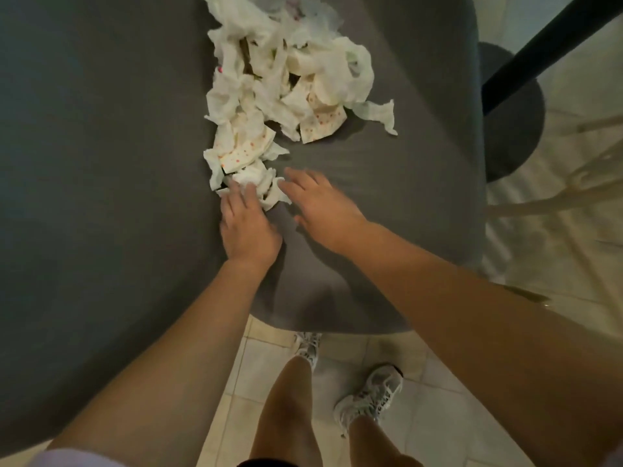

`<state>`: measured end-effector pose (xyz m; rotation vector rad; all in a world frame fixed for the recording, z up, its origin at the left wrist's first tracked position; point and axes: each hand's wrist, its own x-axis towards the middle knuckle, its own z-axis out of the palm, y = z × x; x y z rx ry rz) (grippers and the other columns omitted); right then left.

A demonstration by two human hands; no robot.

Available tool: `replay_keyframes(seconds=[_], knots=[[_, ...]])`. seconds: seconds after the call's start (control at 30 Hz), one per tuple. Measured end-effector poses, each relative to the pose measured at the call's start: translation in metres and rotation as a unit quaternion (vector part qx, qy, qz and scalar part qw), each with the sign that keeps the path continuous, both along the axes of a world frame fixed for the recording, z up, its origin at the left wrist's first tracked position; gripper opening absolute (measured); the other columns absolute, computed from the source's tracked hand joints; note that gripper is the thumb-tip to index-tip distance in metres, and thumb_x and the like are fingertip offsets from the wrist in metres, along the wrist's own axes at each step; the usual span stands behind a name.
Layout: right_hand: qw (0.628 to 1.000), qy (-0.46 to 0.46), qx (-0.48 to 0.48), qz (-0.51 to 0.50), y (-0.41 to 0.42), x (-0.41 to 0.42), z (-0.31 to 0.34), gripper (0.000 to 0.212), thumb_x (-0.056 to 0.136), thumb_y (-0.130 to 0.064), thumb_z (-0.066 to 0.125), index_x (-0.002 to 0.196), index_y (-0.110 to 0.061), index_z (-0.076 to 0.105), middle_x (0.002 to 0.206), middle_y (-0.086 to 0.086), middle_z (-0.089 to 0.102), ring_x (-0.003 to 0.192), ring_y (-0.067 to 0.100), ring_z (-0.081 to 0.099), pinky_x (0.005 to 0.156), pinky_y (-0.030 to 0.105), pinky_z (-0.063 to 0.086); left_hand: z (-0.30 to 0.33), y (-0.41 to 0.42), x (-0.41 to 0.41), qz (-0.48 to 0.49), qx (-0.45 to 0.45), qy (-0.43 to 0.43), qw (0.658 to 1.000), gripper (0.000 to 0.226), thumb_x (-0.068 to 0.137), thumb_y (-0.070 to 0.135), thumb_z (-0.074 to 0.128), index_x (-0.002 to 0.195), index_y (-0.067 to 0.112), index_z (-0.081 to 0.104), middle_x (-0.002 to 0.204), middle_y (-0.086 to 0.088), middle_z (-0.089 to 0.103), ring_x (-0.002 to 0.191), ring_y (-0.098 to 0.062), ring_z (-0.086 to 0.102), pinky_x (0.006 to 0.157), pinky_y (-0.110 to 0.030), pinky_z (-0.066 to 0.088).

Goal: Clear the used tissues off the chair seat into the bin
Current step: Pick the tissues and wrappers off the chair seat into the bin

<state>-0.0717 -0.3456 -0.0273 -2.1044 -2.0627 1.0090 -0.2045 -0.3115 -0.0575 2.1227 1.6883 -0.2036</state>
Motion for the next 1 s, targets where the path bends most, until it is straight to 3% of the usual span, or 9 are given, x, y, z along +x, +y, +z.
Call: replay_keyframes(seconds=[0.27,0.4,0.47,0.57,0.63,0.7,0.8,0.9,1.0], knots=[[0.994,0.015,-0.01,0.111,0.037,-0.022,-0.041,0.069,0.093,0.001,0.046,0.149,-0.02,0.012,0.159,-0.002,-0.002,0.146,0.025,-0.002,0.117,0.048,0.012,-0.015,0.0,-0.012,0.021,0.041,-0.094,0.995,0.032,0.091,0.003,0.044,0.122,0.001,0.048,0.135,-0.014,0.038,0.11,-0.032,0.037,0.095,-0.034,0.034],[0.988,-0.069,0.049,0.132,0.048,-0.03,-0.051,0.066,0.092,-0.006,0.046,0.148,-0.014,0.013,0.145,0.008,0.028,0.124,0.033,0.035,0.103,0.042,0.039,-0.01,0.013,-0.013,0.061,0.039,-0.14,0.988,0.036,0.089,-0.002,0.047,0.125,0.003,0.046,0.123,-0.015,0.044,0.107,-0.029,0.042,0.091,-0.033,0.039],[0.984,-0.088,0.054,0.146,0.051,-0.032,-0.054,0.058,0.089,-0.003,0.047,0.143,-0.007,0.026,0.138,0.013,0.034,0.115,0.036,0.04,0.094,0.043,0.044,-0.013,0.019,-0.014,0.102,-0.009,-0.18,0.978,0.038,0.088,-0.001,0.049,0.124,0.008,0.045,0.116,-0.013,0.047,0.103,-0.024,0.046,0.088,-0.03,0.039],[0.957,-0.18,0.093,0.209,0.043,-0.025,-0.058,0.026,0.088,-0.007,0.049,0.112,-0.004,0.057,0.124,0.01,0.05,0.118,0.032,0.041,0.088,0.036,0.045,-0.004,0.017,-0.01,0.266,-0.077,-0.322,0.905,0.011,0.083,0.017,0.05,0.09,0.024,0.046,0.088,0.001,0.053,0.08,-0.014,0.053,0.08,-0.038,0.043],[0.913,-0.272,0.132,0.273,0.036,-0.021,-0.053,0.023,0.089,-0.018,0.048,0.106,-0.013,0.062,0.114,-0.003,0.057,0.12,0.025,0.042,0.088,0.026,0.045,-0.001,0.015,-0.01,0.288,-0.093,-0.35,0.886,0.021,0.083,0.018,0.05,0.1,0.029,0.048,0.095,0.003,0.056,0.082,-0.011,0.057,0.081,-0.035,0.048],[0.917,-0.271,0.161,0.245,0.032,-0.02,-0.05,0.023,0.089,-0.012,0.047,0.107,-0.009,0.062,0.124,0.002,0.05,0.118,0.028,0.044,0.083,0.027,0.047,-0.004,0.015,-0.013,0.268,-0.093,-0.339,0.897,0.03,0.083,0.018,0.05,0.112,0.028,0.05,0.102,0.002,0.058,0.086,-0.011,0.059,0.085,-0.034,0.05],[0.974,-0.154,0.127,0.103,0.037,-0.018,-0.04,0.027,0.085,0.002,0.053,0.111,-0.003,0.058,0.15,0.011,0.019,0.114,0.035,0.043,0.071,0.034,0.047,-0.008,0.018,-0.015,0.258,-0.108,-0.294,0.914,0.005,0.078,0.025,0.053,0.076,0.029,0.056,0.092,-0.004,0.058,0.083,-0.017,0.056,0.087,-0.043,0.047],[0.985,-0.115,0.064,0.111,0.039,-0.018,-0.039,0.055,0.086,0.003,0.053,0.137,-0.01,0.036,0.158,0.003,-0.006,0.133,0.036,0.023,0.092,0.043,0.046,-0.011,0.017,-0.016,0.257,-0.109,-0.297,0.913,0.014,0.084,0.022,0.053,0.071,0.02,0.052,0.082,-0.003,0.054,0.076,-0.015,0.051,0.071,-0.034,0.042],[0.989,-0.11,0.047,0.091,0.044,-0.019,-0.037,0.063,0.083,0.006,0.055,0.139,-0.013,0.034,0.157,0.003,-0.003,0.128,0.035,0.029,0.095,0.042,0.046,-0.011,0.017,-0.017,0.199,-0.072,-0.245,0.946,0.012,0.088,0.018,0.052,0.08,0.011,0.058,0.084,-0.001,0.056,0.081,-0.018,0.054,0.067,-0.026,0.039]])
